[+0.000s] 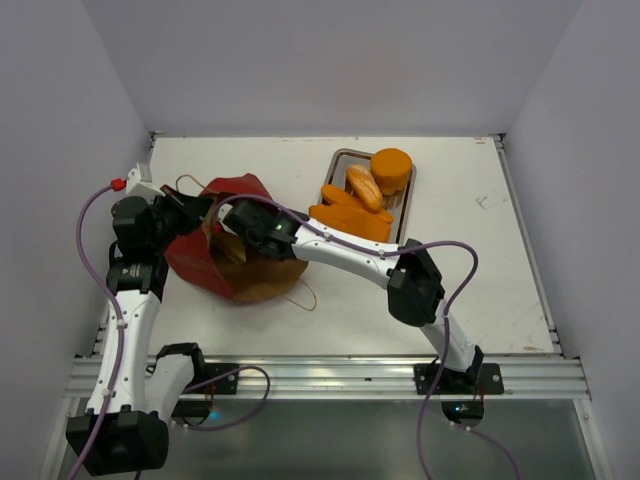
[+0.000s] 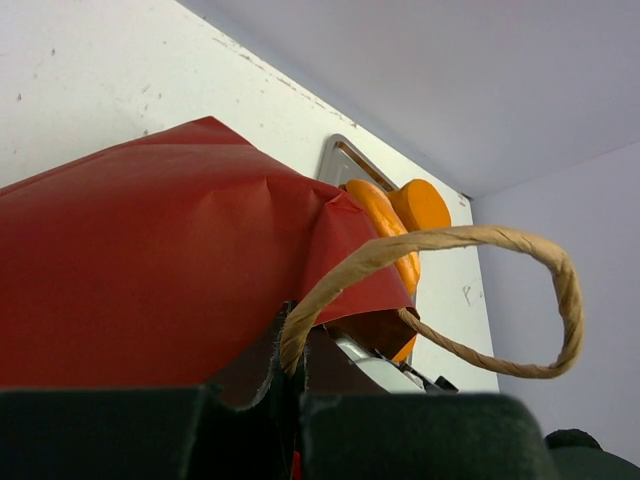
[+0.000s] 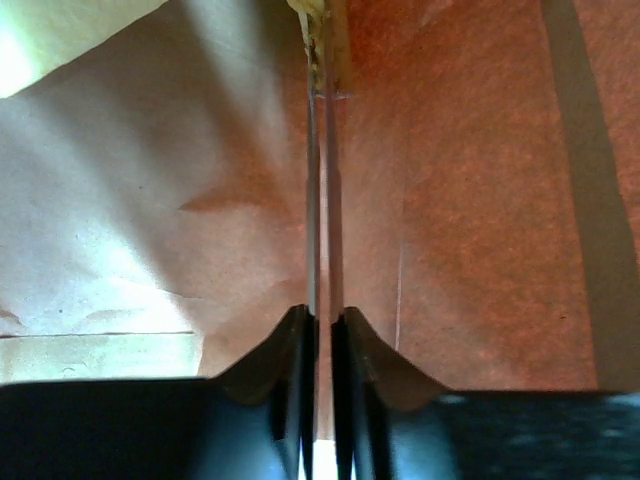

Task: Take the fake bread out of the paper bag

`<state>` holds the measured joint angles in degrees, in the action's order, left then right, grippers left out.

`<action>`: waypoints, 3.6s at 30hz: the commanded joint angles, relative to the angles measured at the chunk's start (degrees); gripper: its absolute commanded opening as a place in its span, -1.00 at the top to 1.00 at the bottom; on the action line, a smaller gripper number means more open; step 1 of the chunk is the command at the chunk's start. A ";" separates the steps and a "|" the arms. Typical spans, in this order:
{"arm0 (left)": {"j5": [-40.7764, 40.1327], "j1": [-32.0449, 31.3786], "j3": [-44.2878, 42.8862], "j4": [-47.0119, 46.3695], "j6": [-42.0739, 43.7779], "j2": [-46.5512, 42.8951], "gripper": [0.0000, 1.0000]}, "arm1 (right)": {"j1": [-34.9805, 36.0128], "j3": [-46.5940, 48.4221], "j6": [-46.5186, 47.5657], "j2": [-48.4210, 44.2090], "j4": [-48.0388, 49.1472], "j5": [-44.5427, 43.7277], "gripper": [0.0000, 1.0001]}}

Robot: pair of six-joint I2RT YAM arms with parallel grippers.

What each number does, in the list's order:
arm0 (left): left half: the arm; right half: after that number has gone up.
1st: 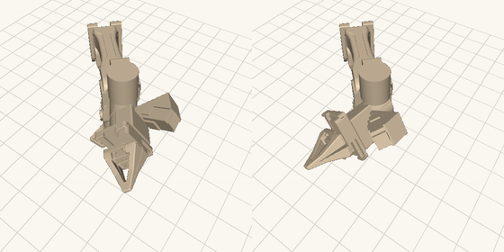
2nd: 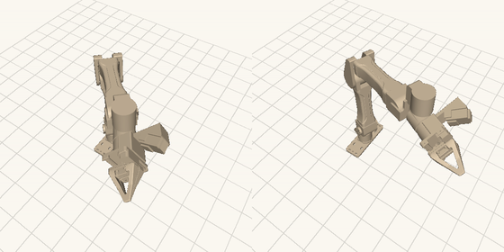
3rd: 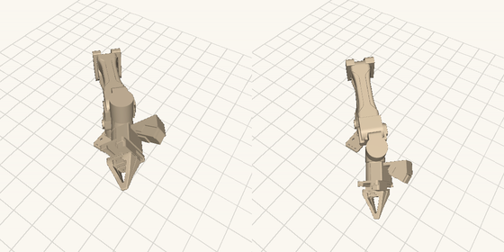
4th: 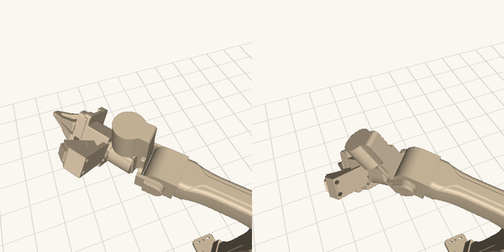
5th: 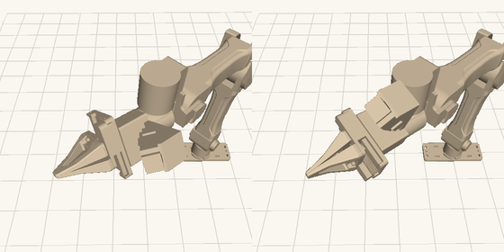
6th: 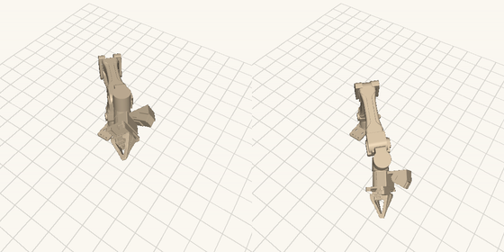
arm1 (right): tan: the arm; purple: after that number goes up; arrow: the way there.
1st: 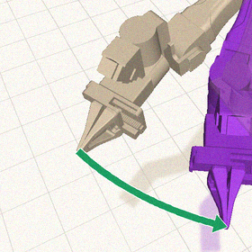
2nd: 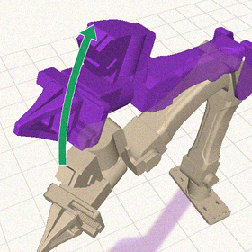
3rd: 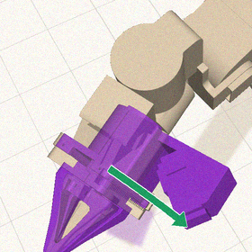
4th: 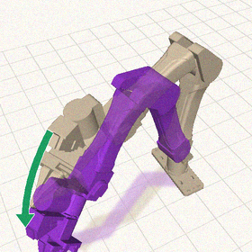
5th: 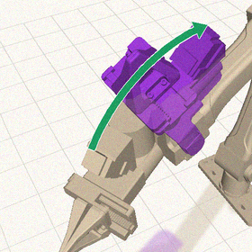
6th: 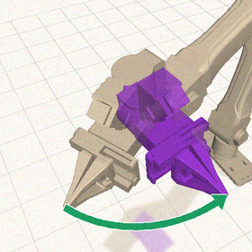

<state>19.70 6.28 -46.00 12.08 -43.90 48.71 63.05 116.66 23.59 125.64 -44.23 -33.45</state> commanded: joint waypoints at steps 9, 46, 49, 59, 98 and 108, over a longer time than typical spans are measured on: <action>-1.68 -0.22 -0.76 -0.83 1.53 -0.72 1.00 | -0.20 -3.01 -0.04 -7.69 0.19 2.42 1.00; -8.10 -0.22 -5.86 3.13 5.40 2.09 1.00 | -15.31 -30.35 5.67 -59.18 -7.98 54.98 1.00; -8.54 -0.22 -6.47 3.92 5.84 1.83 1.00 | -20.49 -30.53 5.50 -62.96 -7.89 54.55 1.00; -7.23 -0.22 -5.68 4.71 6.90 0.07 1.00 | -34.20 -35.97 4.88 -64.39 -3.33 40.49 1.00; 0.25 -0.22 -3.13 2.51 9.45 -0.98 1.00 | -38.35 -53.11 29.84 -38.28 43.70 1.63 1.00; 0.60 -0.22 -3.05 1.90 9.36 -0.63 1.00 | -38.35 -56.02 29.23 -39.16 38.27 5.50 0.84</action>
<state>18.70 6.28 -49.10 17.21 -35.68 48.62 24.99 60.60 52.14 88.49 -5.61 -28.97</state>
